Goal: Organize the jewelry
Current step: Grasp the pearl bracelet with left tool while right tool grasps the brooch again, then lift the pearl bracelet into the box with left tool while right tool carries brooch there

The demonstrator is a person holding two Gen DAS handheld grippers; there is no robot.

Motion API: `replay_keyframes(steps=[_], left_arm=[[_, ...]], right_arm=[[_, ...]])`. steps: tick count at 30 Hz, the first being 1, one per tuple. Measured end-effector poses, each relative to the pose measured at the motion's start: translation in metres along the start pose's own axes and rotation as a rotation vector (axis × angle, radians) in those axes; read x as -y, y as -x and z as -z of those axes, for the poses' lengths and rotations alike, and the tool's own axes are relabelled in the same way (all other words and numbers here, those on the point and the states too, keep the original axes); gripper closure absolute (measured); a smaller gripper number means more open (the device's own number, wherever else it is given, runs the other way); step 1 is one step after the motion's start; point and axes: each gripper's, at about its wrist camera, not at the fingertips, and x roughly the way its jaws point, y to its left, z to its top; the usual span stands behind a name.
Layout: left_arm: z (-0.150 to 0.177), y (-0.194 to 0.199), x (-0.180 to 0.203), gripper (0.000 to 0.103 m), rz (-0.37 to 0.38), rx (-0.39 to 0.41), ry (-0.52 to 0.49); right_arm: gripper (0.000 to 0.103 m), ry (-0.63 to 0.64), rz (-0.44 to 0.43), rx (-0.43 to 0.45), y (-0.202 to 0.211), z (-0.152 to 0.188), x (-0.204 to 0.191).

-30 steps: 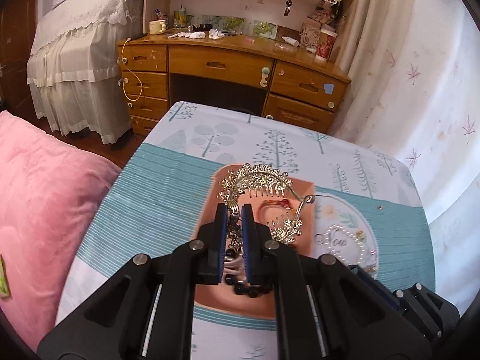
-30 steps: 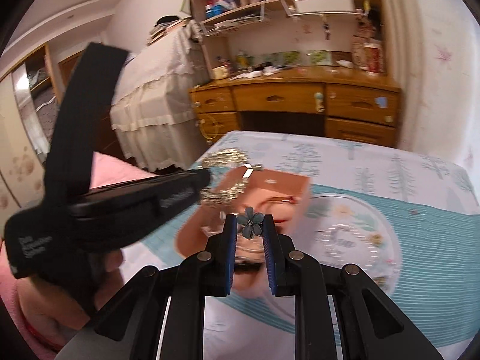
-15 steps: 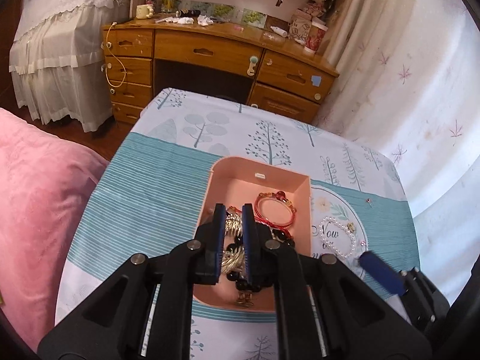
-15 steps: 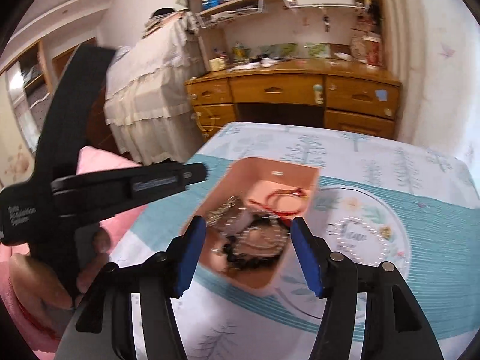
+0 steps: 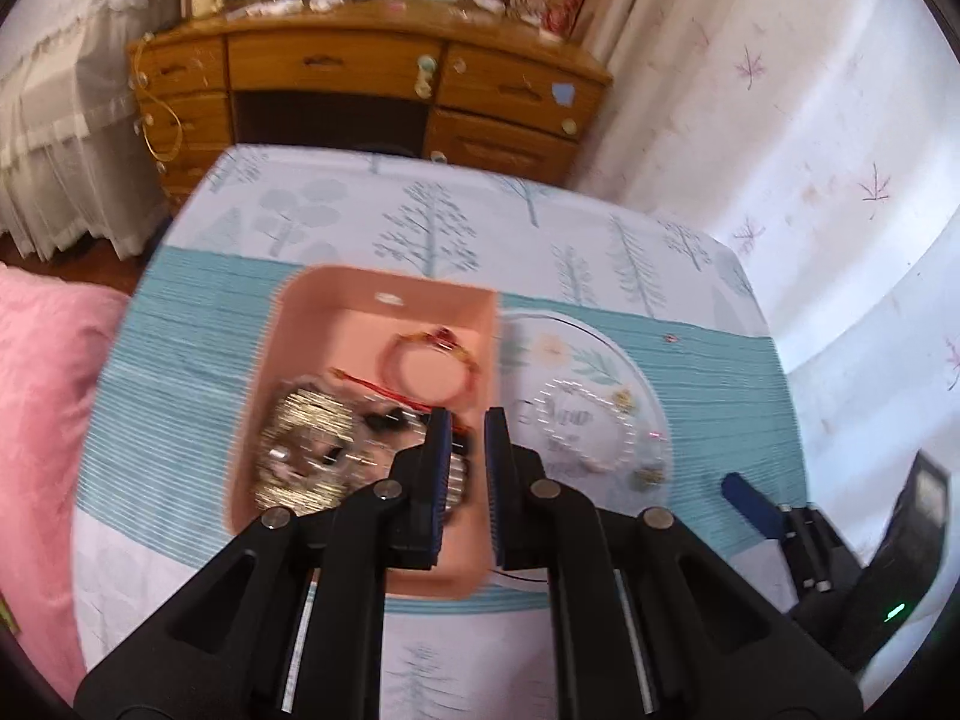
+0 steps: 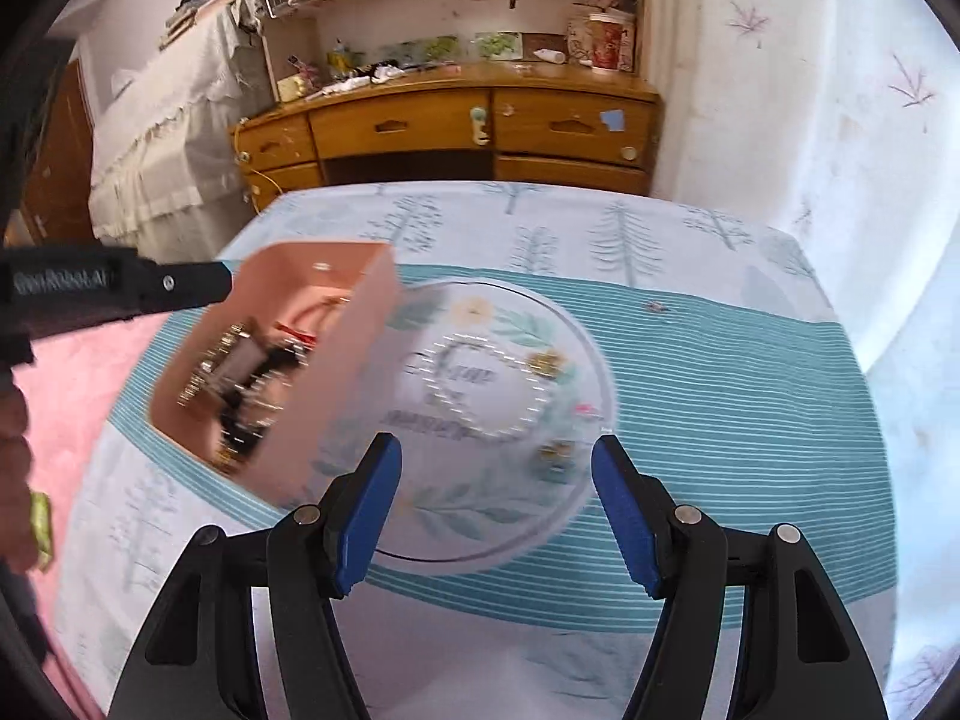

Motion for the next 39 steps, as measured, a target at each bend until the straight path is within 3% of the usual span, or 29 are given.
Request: replay_keyframes(steps=[5,11,14,19,26,31,39], left_arm=[[-0.004,-0.020,0.031,0.095,0.053,-0.118,0.056],[-0.008,-0.059,0.059,0.095,0.061,-0.247,0.139],[-0.011,-0.081,0.069,0.095,0.024,-0.297,0.165],[-0.010,-0.116,0.075,0.095,-0.071,-0.369,0.170],[-0.008,-0.137,0.069,0.095,-0.142,-0.387,0.228],[-0.007,-0.148,0.069,0.095,-0.196,-0.414,0.227],[-0.011,-0.150,0.076,0.094,-0.228,-0.365,0.191]], right_arm=[[0.036,0.047,0.025,0.003,-0.014,0.004,0.017],[0.052,0.134,0.010,-0.009,-0.033,0.011,0.019],[0.062,0.158,-0.007,-0.022,-0.042,0.014,0.019],[0.066,0.154,-0.075,-0.037,-0.058,0.017,0.029],[0.083,0.181,-0.122,-0.041,-0.073,0.015,0.035],[0.083,0.186,-0.147,-0.048,-0.078,0.012,0.040],[0.083,0.172,-0.158,-0.054,-0.079,0.009,0.052]])
